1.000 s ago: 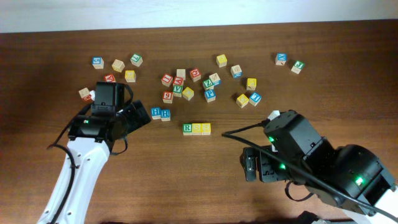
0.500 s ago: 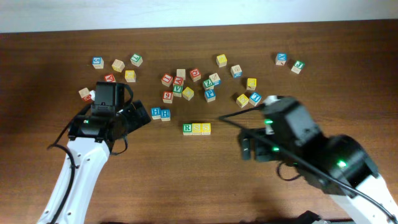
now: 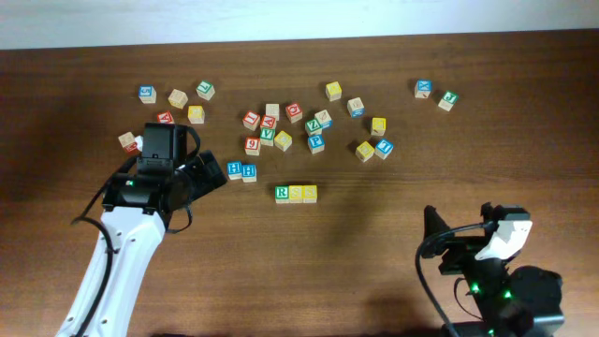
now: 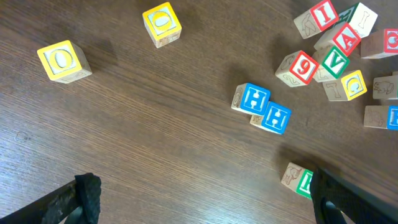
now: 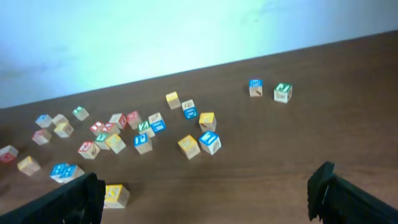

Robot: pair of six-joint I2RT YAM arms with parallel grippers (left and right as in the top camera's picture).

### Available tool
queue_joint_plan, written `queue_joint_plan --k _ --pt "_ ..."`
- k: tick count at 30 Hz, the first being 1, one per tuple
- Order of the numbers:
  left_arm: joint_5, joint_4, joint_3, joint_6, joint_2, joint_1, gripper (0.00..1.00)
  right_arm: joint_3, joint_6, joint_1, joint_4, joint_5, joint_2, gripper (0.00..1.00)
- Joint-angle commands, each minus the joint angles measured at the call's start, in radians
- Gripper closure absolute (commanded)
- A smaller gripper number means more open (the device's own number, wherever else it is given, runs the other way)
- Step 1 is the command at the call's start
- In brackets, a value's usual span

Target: Spell out RSS

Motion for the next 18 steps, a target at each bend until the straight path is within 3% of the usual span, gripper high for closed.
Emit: queue_joint_plan --k 1,5,13,18 --pt "-0.008 0.0 0.006 0.006 -0.013 0.004 0.01 -0.106 -0.011 -0.005 0.063 -0.021 -0.091 0.02" --pt "-0.008 0.0 0.006 0.006 -0.013 0.004 0.01 -0.24 -0.011 -0.005 0.198 -0.021 -0.203 0.02" --pt "-0.008 0.0 0.006 0.006 -0.013 0.004 0.01 -0.461 -0.011 -0.005 0.574 -0.019 -0.203 0.02" --pt "-0.008 0.0 0.006 0.006 -0.013 0.004 0.01 -0.505 -0.012 -0.005 0.594 0.072 -0.203 0.02"
